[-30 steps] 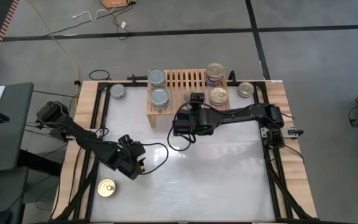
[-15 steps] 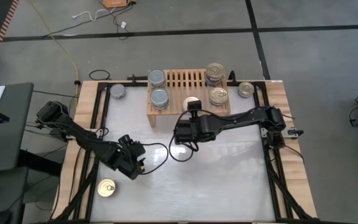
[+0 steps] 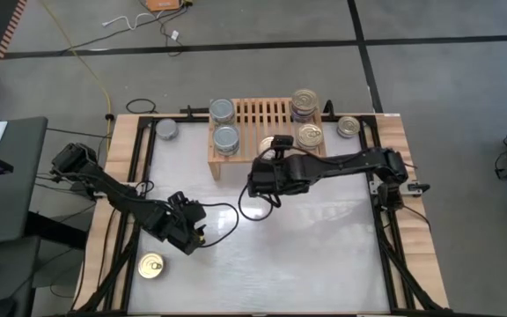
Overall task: Stack canned seafood by type on shelf
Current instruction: Put the blue-pink tuna can on the shelf, then stack the blue-pink tuna can on top of the other blue-pink tuna can on the shelf
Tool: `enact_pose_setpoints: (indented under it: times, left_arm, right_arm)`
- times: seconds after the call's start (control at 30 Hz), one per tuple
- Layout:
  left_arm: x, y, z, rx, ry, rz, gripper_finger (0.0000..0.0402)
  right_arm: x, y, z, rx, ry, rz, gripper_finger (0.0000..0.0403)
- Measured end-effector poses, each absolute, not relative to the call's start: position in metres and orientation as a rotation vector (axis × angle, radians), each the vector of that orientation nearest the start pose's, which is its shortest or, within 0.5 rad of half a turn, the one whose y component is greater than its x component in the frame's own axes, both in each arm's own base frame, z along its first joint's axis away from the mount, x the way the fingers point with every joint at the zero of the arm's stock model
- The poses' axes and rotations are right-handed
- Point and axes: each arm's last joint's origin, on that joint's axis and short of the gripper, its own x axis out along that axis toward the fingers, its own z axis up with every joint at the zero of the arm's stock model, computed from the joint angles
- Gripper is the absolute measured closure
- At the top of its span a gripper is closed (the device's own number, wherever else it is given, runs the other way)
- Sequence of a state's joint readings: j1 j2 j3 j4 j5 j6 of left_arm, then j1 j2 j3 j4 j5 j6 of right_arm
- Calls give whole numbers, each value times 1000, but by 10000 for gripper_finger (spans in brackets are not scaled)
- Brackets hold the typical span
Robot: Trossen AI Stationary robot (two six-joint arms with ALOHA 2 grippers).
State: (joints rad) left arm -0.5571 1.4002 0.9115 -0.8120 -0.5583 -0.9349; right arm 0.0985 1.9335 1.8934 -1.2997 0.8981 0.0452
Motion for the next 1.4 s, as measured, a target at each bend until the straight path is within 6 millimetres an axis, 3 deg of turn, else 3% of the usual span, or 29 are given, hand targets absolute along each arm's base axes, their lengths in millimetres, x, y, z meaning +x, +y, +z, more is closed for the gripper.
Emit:
enact_pose_setpoints:
  times: [0.33, 0.43, 0.57, 0.7, 0.97, 1.2, 1.4]
  left_arm:
    - [215, -116, 213, -184, 956, 504, 104]
    - [215, -116, 213, -188, 957, 504, 104]
    - [215, -116, 212, -175, 969, 492, 104]
    - [215, -116, 212, -71, 996, 437, 104]
    - [215, -119, 212, -132, 1019, 404, 104]
    - [236, -132, 223, -88, 846, 189, 104]
    - [253, -144, 240, -55, 635, 15, 104]
  right_arm:
    - [382, -36, 318, -537, 1181, -876, 19]
    - [379, -40, 318, -541, 1207, -880, 19]
    - [377, -20, 322, -559, 1192, -837, 19]
    - [366, 6, 343, -469, 1090, -852, 19]
    - [331, 57, 365, 0, 890, -937, 19]
    - [321, 99, 356, 277, 885, -911, 24]
    - [305, 138, 332, 425, 874, -951, 96]
